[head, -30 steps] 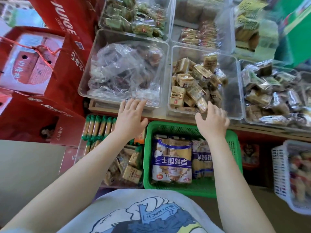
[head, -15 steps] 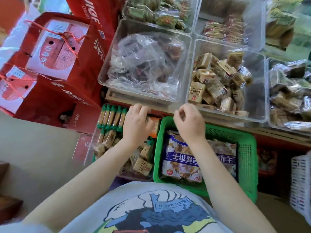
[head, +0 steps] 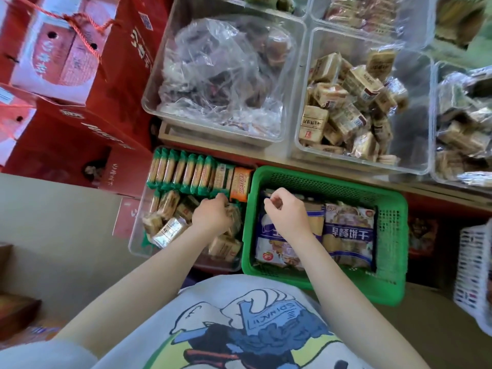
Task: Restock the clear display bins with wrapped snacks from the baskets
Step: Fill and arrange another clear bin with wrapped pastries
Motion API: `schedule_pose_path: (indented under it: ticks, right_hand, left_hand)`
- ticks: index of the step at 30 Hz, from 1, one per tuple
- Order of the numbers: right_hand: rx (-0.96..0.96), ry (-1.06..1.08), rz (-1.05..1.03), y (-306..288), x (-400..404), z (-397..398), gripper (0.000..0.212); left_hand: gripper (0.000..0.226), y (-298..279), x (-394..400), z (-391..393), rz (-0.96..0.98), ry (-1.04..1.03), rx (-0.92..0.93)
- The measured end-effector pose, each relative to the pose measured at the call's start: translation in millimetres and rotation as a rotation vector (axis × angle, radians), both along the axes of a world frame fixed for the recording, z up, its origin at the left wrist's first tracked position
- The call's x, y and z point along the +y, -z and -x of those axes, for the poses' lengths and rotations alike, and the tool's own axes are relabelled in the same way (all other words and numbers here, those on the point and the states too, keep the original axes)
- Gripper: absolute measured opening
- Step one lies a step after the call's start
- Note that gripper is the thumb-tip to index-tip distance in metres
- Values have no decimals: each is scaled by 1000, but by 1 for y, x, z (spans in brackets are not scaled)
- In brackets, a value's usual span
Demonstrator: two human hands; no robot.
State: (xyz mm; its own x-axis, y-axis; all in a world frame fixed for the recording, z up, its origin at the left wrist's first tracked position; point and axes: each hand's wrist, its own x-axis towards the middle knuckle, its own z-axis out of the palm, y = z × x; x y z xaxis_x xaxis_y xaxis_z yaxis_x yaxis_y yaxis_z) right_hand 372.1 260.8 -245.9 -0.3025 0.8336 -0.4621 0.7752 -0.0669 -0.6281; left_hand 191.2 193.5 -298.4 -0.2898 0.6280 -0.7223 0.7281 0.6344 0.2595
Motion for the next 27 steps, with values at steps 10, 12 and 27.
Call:
schedule_pose_path:
  ticks: [10, 12, 27]
  right_hand:
    - [452, 124, 237, -40, 28, 34, 28]
    - [476, 174, 176, -51, 34, 29, 22]
    - [714, 1226, 21, -79, 131, -92, 34]
  left_hand:
    - [21, -110, 56, 22, -643, -266, -431]
    - [24, -119, 69, 12, -741, -259, -408]
    - [63, -101, 132, -57, -648, 235, -131]
